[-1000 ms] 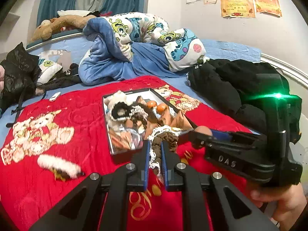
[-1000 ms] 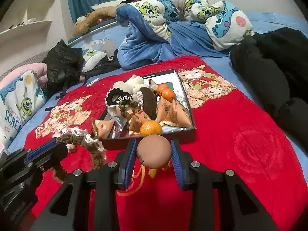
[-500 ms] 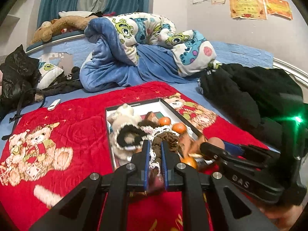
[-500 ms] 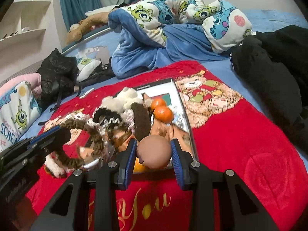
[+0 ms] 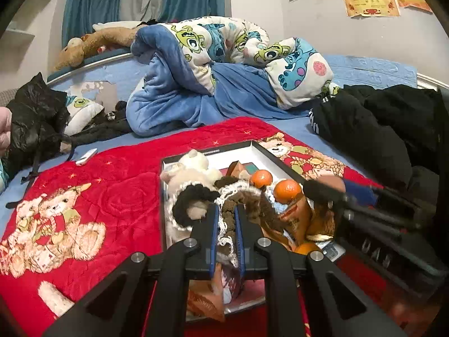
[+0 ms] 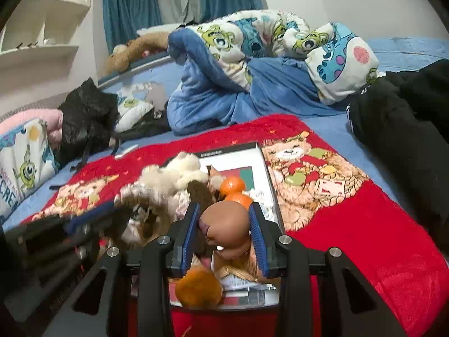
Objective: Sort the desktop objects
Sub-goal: 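Carry the scrunchie with the left tool while the right tool carries the doll to the box, then lower the scrunchie into the box and open the left tool while the right releases the doll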
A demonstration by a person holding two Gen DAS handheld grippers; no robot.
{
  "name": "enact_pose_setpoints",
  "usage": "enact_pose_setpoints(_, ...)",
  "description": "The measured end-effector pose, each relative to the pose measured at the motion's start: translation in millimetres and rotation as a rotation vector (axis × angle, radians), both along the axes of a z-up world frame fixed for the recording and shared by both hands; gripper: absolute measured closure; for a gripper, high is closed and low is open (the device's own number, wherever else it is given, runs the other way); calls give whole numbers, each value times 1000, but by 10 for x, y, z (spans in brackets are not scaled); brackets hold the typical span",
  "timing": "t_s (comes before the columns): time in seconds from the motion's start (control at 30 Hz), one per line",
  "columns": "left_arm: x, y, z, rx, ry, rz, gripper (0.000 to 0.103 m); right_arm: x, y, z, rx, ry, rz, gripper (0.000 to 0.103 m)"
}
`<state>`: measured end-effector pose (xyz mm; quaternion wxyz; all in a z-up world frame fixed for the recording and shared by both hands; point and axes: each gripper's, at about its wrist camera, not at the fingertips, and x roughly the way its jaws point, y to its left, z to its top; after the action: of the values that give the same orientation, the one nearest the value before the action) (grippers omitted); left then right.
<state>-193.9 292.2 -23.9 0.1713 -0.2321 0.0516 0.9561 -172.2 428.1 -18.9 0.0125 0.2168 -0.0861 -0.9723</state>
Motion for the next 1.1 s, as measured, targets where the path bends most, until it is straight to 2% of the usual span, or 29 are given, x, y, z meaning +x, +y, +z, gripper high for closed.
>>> enact_pose_setpoints(0.1,-5,8,-78,15,-14,-8,91,22,-40,-22,22,9,8,69)
enact_pose_setpoints(0.17,3,62,-144,-20,-7,-1,91,21,-57,-46,25,6,13,69)
enact_pose_setpoints(0.23,-3,110,-178,-36,-26,-13,91,10,-42,-59,10,-3,13,69)
enact_pose_setpoints(0.5,24,139,-204,-44,-15,-4,91,19,24,-96,-41,-13,14,69)
enact_pose_setpoints(0.7,24,107,-207,-37,-15,3,91,-57,68,-222,-92,-83,17,69)
enact_pose_setpoints(1.1,21,107,-236,-52,-17,21,91,-35,47,-223,-75,-83,12,69)
